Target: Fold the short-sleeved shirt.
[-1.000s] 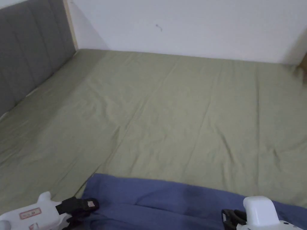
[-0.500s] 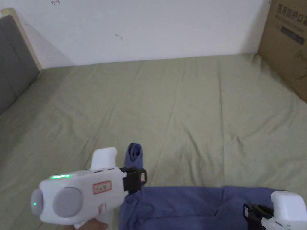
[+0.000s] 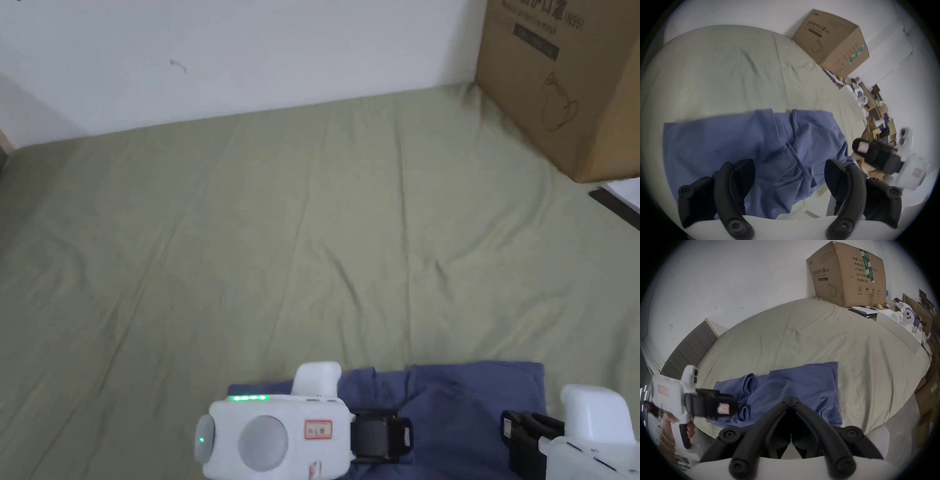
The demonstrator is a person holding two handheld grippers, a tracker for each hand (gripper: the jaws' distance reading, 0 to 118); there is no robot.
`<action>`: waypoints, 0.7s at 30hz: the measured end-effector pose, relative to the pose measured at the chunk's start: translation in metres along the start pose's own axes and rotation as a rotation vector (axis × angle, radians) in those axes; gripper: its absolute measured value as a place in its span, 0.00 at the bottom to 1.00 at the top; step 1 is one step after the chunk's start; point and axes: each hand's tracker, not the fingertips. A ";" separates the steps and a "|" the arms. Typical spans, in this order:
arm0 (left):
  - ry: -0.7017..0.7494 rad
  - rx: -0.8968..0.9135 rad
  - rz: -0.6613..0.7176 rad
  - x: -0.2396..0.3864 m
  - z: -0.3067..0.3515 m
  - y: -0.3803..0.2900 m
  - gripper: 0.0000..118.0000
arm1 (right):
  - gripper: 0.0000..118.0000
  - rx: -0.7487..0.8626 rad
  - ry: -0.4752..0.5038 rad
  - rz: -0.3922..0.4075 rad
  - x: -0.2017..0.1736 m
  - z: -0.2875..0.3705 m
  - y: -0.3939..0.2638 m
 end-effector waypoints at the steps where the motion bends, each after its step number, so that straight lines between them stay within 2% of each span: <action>1: 0.007 0.018 0.006 -0.002 0.010 0.005 0.77 | 0.00 -0.001 0.003 0.003 -0.001 -0.003 -0.002; 6: 0.023 0.217 0.084 -0.018 0.081 0.026 0.73 | 0.00 0.007 0.021 0.033 -0.012 -0.004 -0.002; 7: 0.054 0.243 0.104 -0.022 0.087 0.027 0.63 | 0.00 0.007 0.027 0.031 -0.013 -0.004 -0.002; 8: 0.089 0.260 0.103 -0.028 0.090 0.027 0.46 | 0.00 0.008 0.038 0.025 -0.014 -0.005 -0.002; 10: 0.139 0.227 0.114 -0.037 0.080 0.026 0.00 | 0.00 0.024 0.039 0.020 -0.016 -0.008 -0.004; 15: 0.090 0.101 0.051 -0.023 0.044 -0.004 0.00 | 0.00 0.031 0.062 -0.012 -0.017 -0.008 -0.002; 17: 0.022 0.052 0.044 -0.018 0.029 -0.013 0.00 | 0.00 0.031 0.068 -0.010 -0.017 -0.009 -0.002; 21: -0.006 -0.056 0.048 -0.002 -0.004 -0.028 0.00 | 0.00 0.029 0.071 0.002 -0.017 -0.007 0.002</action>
